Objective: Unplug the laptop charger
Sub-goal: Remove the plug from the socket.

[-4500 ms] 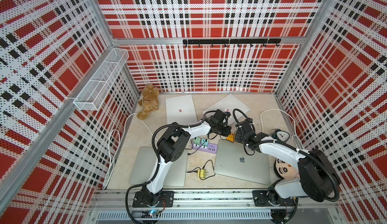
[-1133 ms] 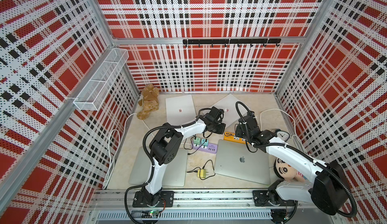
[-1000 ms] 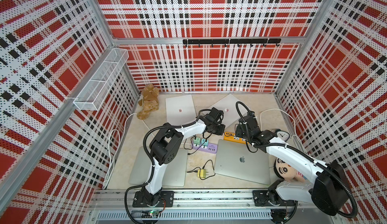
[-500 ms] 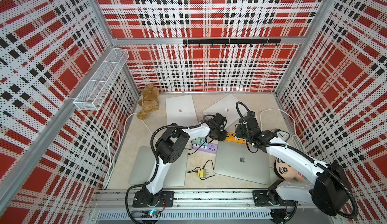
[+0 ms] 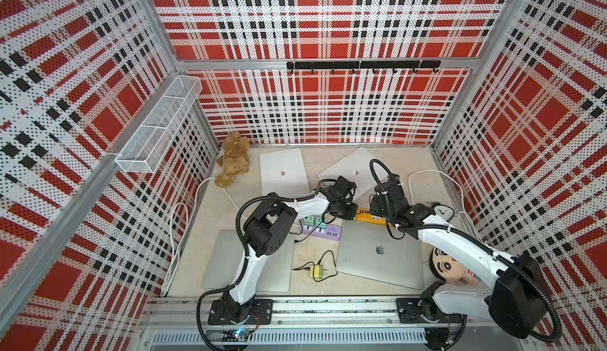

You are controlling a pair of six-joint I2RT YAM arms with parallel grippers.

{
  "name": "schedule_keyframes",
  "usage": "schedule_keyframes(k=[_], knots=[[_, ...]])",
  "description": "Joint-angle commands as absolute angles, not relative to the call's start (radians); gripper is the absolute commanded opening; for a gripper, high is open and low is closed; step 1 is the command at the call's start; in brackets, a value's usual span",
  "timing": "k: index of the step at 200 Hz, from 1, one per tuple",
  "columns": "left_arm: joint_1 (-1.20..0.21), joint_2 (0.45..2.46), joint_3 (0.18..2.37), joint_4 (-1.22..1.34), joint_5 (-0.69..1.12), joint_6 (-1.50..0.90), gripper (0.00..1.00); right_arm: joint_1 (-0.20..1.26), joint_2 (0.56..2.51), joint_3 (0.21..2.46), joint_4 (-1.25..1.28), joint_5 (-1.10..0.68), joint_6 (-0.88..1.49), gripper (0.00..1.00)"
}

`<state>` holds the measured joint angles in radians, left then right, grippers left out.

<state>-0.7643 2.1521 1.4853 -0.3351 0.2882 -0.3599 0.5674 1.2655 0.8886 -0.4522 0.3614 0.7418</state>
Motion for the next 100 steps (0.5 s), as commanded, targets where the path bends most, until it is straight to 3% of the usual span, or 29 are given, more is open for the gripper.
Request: schedule_keyframes(k=[1,100], knots=[[-0.743,2.075,1.459,-0.339,0.273,-0.351,0.03,0.573,1.267,0.945,-0.444,0.381,0.728,0.23],[-0.655,1.910,1.393,-0.348,0.263,-0.348,0.04,0.478,1.348,1.049,-0.441,0.388,0.634,0.23]])
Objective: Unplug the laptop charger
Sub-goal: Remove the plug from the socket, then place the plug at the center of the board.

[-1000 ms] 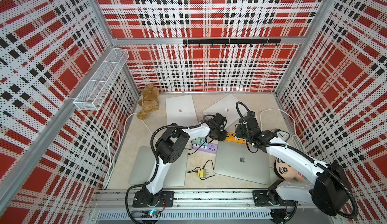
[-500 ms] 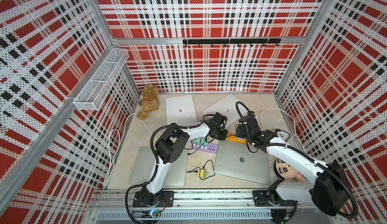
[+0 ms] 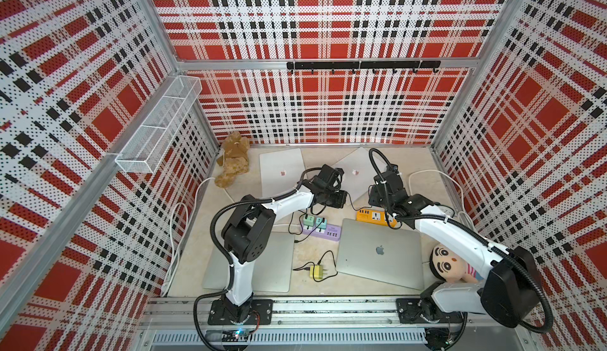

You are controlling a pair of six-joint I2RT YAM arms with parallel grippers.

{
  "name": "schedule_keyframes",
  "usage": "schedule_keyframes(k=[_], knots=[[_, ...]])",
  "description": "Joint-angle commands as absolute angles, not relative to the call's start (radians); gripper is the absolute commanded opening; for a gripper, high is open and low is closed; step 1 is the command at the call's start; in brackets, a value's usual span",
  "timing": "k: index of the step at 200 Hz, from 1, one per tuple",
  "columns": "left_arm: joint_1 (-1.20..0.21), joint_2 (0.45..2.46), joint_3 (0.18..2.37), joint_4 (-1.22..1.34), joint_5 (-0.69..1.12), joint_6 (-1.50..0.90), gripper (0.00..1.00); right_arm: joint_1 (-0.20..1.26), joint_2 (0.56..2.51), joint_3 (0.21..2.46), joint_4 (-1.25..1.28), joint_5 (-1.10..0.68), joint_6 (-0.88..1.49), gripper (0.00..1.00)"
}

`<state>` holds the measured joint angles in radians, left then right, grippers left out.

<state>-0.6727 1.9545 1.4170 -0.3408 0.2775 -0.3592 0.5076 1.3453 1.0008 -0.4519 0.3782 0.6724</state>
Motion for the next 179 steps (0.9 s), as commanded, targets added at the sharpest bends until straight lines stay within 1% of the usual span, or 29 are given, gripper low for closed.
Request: schedule_keyframes(k=[1,57,101,134,159,179], knots=[[-0.654,1.909,1.393,-0.348,0.263,-0.348,0.04,0.478,1.347,1.052,-0.441,0.388,0.632,0.23],[-0.623,1.859,1.370,-0.341,0.270,-0.355,0.05,0.458,1.287,1.140,-0.518,0.438,0.575,0.23],[-0.618,1.857,1.361,-0.342,0.274,-0.354,0.05,0.392,1.237,1.152,-0.539,0.447,0.518,0.24],[-0.621,1.864,1.355,-0.336,0.276,-0.355,0.04,0.341,1.258,1.120,-0.507,0.398,0.511,0.24],[-0.623,1.860,1.347,-0.334,0.275,-0.356,0.04,0.267,1.301,1.074,-0.454,0.292,0.516,0.23],[-0.623,1.854,1.337,-0.334,0.275,-0.356,0.04,0.250,1.350,1.072,-0.440,0.250,0.509,0.24]])
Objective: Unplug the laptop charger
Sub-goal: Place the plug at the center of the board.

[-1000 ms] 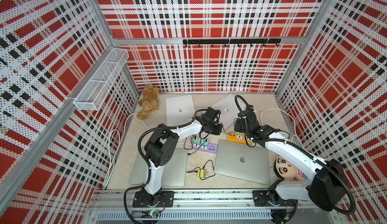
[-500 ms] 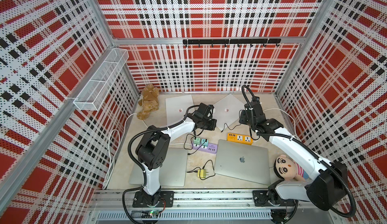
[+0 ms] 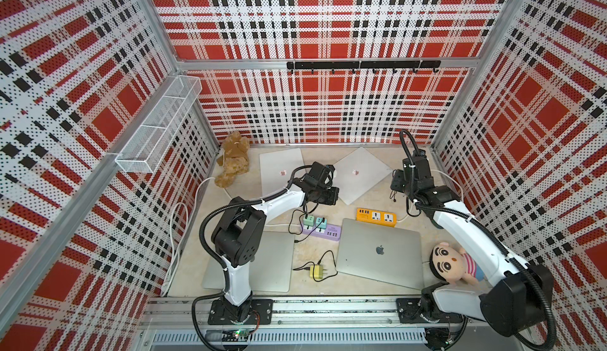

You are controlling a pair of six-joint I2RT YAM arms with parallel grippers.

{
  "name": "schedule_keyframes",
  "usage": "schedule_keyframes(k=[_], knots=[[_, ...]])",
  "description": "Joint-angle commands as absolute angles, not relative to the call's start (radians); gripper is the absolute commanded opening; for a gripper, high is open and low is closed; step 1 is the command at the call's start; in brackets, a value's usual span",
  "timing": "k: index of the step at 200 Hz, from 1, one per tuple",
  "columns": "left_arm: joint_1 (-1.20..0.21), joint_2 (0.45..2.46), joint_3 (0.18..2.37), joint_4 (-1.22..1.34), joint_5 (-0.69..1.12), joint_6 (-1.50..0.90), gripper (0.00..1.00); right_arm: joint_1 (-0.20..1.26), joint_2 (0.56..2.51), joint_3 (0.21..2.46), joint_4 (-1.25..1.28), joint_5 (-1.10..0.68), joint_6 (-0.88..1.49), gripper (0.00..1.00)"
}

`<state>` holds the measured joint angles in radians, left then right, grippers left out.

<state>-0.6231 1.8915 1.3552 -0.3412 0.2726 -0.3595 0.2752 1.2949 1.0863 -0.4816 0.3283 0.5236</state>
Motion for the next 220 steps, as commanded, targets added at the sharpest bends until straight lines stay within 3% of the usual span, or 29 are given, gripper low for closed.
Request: schedule_keyframes(k=[1,220], knots=[[-0.624,1.854,1.337,-0.334,0.275,-0.356,0.04,0.250,1.352,1.072,-0.442,0.248,0.508,0.24],[-0.626,1.856,1.296,-0.316,0.286,-0.355,0.05,0.053,1.646,1.115,-0.584,0.052,0.457,0.25]])
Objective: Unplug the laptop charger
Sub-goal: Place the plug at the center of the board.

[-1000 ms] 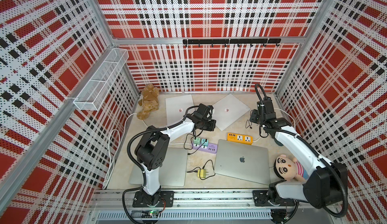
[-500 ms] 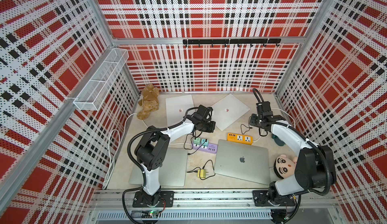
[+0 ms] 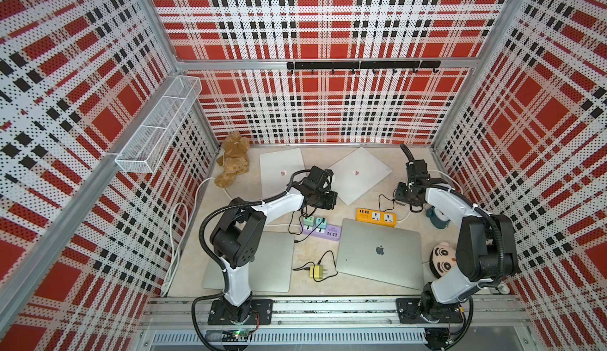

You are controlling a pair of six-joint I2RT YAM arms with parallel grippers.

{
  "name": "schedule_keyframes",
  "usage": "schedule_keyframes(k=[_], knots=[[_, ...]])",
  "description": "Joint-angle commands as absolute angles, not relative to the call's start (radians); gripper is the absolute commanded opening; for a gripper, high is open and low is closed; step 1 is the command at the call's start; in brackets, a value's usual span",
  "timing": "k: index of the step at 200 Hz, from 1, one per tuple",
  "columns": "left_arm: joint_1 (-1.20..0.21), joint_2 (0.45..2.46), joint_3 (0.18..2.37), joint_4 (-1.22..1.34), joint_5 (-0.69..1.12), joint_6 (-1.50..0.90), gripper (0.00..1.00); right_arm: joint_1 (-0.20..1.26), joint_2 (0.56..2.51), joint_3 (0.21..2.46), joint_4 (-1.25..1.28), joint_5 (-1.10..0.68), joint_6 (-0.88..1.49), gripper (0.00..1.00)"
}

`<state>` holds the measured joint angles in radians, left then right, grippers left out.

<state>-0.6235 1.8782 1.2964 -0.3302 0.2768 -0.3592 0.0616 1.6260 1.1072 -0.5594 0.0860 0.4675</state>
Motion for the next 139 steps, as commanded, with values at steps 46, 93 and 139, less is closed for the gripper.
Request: schedule_keyframes(k=[46,93,139], knots=[[-0.627,1.868,1.296,-0.311,0.288,-0.358,0.05,0.037,1.667,1.098,-0.610,0.025,0.464,0.25],[-0.632,1.877,1.304,-0.308,0.290,-0.361,0.05,0.010,1.701,1.077,-0.610,-0.011,0.468,0.26],[-0.634,1.881,1.304,-0.308,0.288,-0.363,0.05,-0.027,1.752,1.078,-0.605,-0.052,0.463,0.30]])
